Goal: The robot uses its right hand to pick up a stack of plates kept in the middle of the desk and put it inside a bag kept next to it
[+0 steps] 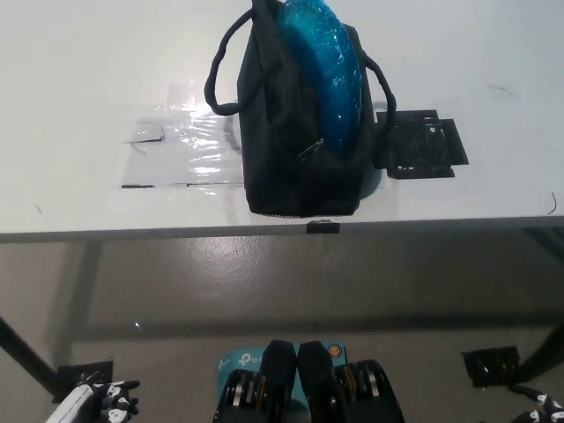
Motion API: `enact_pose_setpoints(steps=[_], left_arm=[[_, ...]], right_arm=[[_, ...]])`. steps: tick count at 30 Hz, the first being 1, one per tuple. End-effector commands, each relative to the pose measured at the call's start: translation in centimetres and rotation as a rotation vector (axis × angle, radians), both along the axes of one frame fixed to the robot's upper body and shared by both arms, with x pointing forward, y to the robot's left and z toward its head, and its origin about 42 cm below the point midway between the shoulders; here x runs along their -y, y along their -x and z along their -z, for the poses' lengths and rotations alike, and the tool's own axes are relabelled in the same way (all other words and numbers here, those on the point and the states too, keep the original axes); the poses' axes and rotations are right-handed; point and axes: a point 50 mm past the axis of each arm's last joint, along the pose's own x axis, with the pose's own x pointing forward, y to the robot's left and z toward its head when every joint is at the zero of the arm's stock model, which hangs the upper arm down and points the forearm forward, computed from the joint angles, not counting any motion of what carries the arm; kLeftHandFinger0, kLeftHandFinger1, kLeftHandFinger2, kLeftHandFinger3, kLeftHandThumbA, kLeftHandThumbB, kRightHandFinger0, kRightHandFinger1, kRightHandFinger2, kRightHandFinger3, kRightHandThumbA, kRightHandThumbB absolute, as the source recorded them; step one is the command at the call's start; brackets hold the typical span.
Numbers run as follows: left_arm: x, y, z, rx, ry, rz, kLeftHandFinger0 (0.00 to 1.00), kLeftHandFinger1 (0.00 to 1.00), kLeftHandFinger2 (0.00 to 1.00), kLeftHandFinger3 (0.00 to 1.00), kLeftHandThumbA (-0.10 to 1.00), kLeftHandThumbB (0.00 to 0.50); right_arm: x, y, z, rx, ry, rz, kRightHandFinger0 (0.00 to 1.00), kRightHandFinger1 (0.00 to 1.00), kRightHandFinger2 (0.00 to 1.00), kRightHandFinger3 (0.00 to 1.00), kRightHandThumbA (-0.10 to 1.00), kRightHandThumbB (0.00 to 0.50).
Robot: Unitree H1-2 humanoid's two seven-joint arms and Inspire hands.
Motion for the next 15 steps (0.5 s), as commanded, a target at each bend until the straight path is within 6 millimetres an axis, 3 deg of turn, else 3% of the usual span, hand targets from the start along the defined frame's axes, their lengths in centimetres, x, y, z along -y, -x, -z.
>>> enact_pose_setpoints(steps=[1, 6, 15], left_arm=[[-1.33, -0.69, -1.36, 0.044, -0.034, 0.018, 0.78, 0.79, 0.85, 0.92, -0.10, 0.152], [-1.14, -0.47, -1.25, 0.037, -0.024, 0.013, 0.80, 0.83, 0.88, 0.95, -0.10, 0.149], [-0.97, -0.64, -1.44, 0.039, -0.022, 0.004, 0.83, 0.84, 0.90, 0.95, -0.10, 0.134]], right_arm=[[0.57, 0.02, -1.26, 0.183, -0.078, 0.106, 0.26, 0.34, 0.42, 0.83, 0.91, 0.284], [0.72, 0.02, -1.38, 0.182, -0.065, 0.085, 0.36, 0.49, 0.58, 1.00, 0.91, 0.267], [0.80, -0.93, -1.73, 0.149, -0.041, 0.043, 0.41, 0.58, 0.68, 1.00, 0.96, 0.289]])
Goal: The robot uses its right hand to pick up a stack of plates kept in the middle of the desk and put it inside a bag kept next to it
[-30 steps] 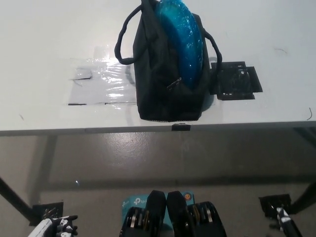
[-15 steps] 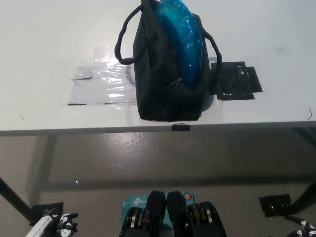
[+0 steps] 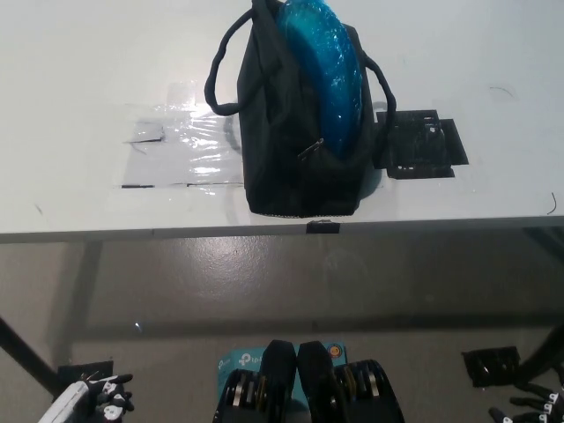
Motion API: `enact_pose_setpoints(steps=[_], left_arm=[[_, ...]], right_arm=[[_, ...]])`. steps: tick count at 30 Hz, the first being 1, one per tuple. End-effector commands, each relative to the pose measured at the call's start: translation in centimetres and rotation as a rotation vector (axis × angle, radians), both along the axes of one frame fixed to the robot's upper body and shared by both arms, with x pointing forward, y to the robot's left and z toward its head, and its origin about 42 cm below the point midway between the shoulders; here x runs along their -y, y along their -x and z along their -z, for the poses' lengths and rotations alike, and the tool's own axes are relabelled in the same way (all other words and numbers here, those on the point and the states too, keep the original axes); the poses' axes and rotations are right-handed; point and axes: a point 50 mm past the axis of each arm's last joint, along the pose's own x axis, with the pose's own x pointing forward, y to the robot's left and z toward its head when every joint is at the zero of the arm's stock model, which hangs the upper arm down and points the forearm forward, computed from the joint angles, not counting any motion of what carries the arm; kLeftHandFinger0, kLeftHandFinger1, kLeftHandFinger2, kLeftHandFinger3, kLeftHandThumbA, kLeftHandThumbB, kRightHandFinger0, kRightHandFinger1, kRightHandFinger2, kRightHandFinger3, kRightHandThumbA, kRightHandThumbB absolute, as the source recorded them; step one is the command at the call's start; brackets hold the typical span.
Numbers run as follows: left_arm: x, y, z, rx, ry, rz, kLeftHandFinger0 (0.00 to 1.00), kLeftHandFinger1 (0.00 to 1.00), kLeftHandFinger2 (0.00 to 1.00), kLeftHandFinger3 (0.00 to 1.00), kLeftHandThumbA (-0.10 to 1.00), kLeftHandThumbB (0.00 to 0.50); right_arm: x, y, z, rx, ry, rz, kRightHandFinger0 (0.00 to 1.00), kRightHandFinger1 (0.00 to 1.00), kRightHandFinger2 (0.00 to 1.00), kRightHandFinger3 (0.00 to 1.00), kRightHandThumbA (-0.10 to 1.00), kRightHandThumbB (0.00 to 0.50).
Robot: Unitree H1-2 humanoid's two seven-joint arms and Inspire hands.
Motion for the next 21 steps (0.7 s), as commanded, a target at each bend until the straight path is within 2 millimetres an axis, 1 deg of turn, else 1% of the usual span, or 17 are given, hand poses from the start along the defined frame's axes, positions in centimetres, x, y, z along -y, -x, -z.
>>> enact_pose_setpoints(steps=[1, 2, 3, 4, 5, 6, 7, 8, 11, 13, 14, 15, 16, 17, 18, 19, 21], left_arm=[[-0.58, -0.38, -1.14, 0.032, -0.012, 0.006, 0.84, 0.84, 0.91, 0.95, -0.10, 0.133], [-0.65, -0.64, -1.33, 0.038, -0.012, 0.005, 0.84, 0.84, 0.91, 0.95, -0.10, 0.133], [-0.64, -0.61, -1.33, 0.040, -0.010, 0.005, 0.84, 0.84, 0.90, 0.94, -0.10, 0.127], [-0.62, -0.59, -1.35, 0.039, -0.007, 0.002, 0.84, 0.84, 0.90, 0.94, -0.10, 0.127], [-0.61, -0.67, -1.40, 0.045, -0.003, 0.007, 0.82, 0.82, 0.88, 0.92, -0.10, 0.136], [-0.56, -0.82, -1.52, 0.049, -0.005, 0.006, 0.83, 0.82, 0.88, 0.92, -0.10, 0.155], [-0.53, -0.92, -1.55, 0.051, -0.005, 0.006, 0.82, 0.82, 0.88, 0.92, -0.10, 0.163], [-0.56, -0.97, -1.47, 0.051, -0.005, 0.006, 0.82, 0.82, 0.88, 0.92, -0.10, 0.172], [-0.59, -0.95, -1.36, 0.047, -0.001, 0.005, 0.81, 0.81, 0.88, 0.92, -0.10, 0.170], [-0.60, -0.96, -1.33, 0.046, -0.002, 0.005, 0.81, 0.81, 0.88, 0.93, -0.10, 0.172], [-0.62, -1.01, -1.32, 0.048, -0.006, 0.007, 0.81, 0.81, 0.88, 0.93, -0.10, 0.175], [-0.62, -1.02, -1.34, 0.049, -0.006, 0.007, 0.81, 0.81, 0.88, 0.93, -0.10, 0.177], [-0.62, -1.03, -1.37, 0.051, -0.005, 0.007, 0.81, 0.82, 0.88, 0.93, -0.10, 0.178], [-0.59, -0.97, -1.44, 0.051, -0.002, 0.003, 0.81, 0.82, 0.89, 0.93, -0.10, 0.174], [-0.42, -0.42, -1.20, 0.044, -0.001, 0.001, 0.81, 0.82, 0.89, 0.93, -0.10, 0.162], [-0.38, -0.21, -1.02, 0.038, -0.006, 0.002, 0.82, 0.83, 0.90, 0.94, -0.10, 0.152], [-0.43, -0.22, -0.89, 0.033, -0.003, 0.002, 0.84, 0.84, 0.91, 0.95, -0.10, 0.127]], right_arm=[[0.58, -0.68, -1.12, 0.058, 0.008, 0.006, 0.41, 0.58, 0.68, 1.00, 0.96, 0.289], [0.52, -1.02, -1.30, 0.064, 0.008, 0.005, 0.41, 0.58, 0.68, 1.00, 0.96, 0.289], [0.49, -0.96, -1.29, 0.058, 0.004, -0.001, 0.41, 0.60, 0.71, 1.00, 0.96, 0.270], [0.48, -0.95, -1.28, 0.056, 0.005, -0.002, 0.41, 0.60, 0.71, 1.00, 0.96, 0.269], [0.47, -0.94, -1.26, 0.056, 0.006, -0.005, 0.42, 0.61, 0.73, 1.00, 0.96, 0.278], [0.48, -1.11, -1.38, 0.060, 0.008, -0.010, 0.43, 0.62, 0.73, 1.00, 0.97, 0.276], [0.48, -1.20, -1.42, 0.058, 0.010, -0.013, 0.43, 0.62, 0.73, 1.00, 0.97, 0.277], [0.49, -1.22, -1.36, 0.055, 0.018, -0.019, 0.45, 0.63, 0.75, 1.00, 1.00, 0.272], [0.50, -1.27, -1.20, 0.044, 0.028, -0.028, 0.47, 0.65, 0.77, 1.00, 1.00, 0.269], [0.50, -1.27, -1.20, 0.046, 0.028, -0.037, 0.48, 0.67, 0.78, 1.00, 1.00, 0.253], [0.48, -1.24, -1.18, 0.044, 0.033, -0.037, 0.48, 0.69, 0.79, 1.00, 1.00, 0.252], [0.45, -1.23, -1.20, 0.043, 0.035, -0.039, 0.49, 0.70, 0.80, 1.00, 1.00, 0.276], [0.42, -1.23, -1.24, 0.042, 0.037, -0.041, 0.49, 0.71, 0.81, 1.00, 1.00, 0.280], [0.38, -1.24, -1.20, 0.039, 0.025, -0.041, 0.50, 0.73, 0.82, 1.00, 1.00, 0.285], [0.51, -0.65, -1.06, 0.026, 0.031, -0.038, 0.50, 0.75, 0.84, 1.00, 1.00, 0.294], [0.60, -0.44, -0.94, 0.026, 0.036, -0.037, 0.50, 0.75, 0.84, 1.00, 1.00, 0.294], [0.57, -0.41, -1.03, 0.025, 0.033, -0.039, 0.50, 0.75, 0.85, 1.00, 1.00, 0.274]])
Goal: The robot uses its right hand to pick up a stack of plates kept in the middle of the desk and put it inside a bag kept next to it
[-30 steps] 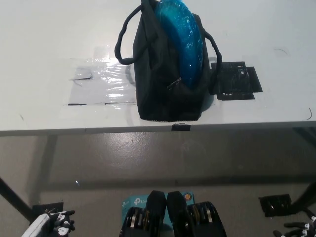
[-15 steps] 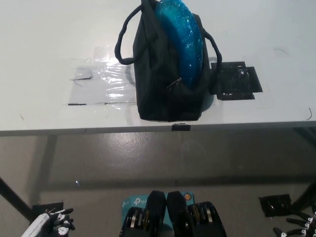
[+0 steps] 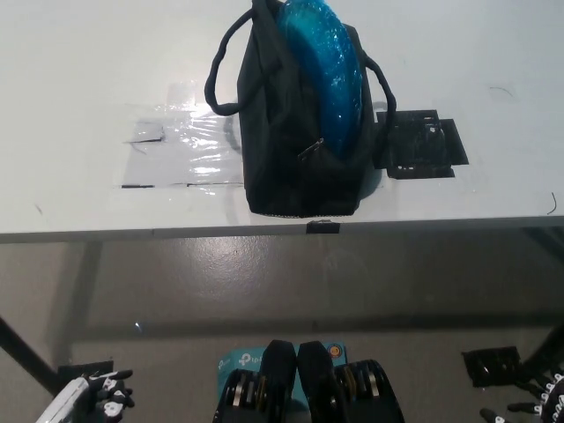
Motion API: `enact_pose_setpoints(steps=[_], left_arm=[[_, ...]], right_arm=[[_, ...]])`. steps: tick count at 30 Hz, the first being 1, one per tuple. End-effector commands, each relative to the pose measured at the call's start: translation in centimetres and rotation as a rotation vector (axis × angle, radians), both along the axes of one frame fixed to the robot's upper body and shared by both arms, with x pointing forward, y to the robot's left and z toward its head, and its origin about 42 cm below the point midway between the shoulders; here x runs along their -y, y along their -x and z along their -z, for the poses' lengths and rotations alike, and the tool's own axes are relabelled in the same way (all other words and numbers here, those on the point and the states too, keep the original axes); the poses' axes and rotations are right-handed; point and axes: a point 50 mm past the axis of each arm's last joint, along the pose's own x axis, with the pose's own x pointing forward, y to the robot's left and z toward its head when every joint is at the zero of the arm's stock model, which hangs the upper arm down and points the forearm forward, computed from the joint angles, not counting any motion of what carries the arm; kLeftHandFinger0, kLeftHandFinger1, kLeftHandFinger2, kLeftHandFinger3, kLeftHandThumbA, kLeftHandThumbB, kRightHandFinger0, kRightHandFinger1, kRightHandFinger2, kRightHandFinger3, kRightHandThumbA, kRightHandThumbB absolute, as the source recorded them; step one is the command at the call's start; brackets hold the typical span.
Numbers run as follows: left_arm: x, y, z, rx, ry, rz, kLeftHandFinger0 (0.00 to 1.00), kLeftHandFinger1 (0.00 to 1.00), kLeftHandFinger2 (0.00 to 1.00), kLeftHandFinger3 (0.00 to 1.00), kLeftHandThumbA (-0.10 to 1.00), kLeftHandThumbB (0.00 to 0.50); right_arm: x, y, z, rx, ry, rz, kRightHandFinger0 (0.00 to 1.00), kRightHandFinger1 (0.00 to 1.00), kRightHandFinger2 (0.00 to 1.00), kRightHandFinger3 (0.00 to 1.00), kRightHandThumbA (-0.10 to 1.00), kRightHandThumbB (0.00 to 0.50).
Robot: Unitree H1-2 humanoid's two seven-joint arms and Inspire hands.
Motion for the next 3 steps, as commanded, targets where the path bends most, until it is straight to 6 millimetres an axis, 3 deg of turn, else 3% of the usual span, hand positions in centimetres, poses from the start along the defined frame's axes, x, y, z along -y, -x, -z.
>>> enact_pose_setpoints(steps=[1, 3], left_arm=[[-0.55, -0.02, -0.75, 0.030, -0.011, 0.008, 0.84, 0.84, 0.91, 0.95, -0.10, 0.129], [-0.55, -0.02, -0.75, 0.030, -0.012, 0.008, 0.85, 0.84, 0.90, 0.95, -0.10, 0.131]], right_arm=[[0.59, 0.03, -0.81, 0.029, 0.005, 0.014, 0.51, 0.76, 0.85, 1.00, 1.00, 0.271], [0.59, 0.04, -0.82, 0.029, 0.006, 0.013, 0.51, 0.76, 0.86, 1.00, 1.00, 0.271]])
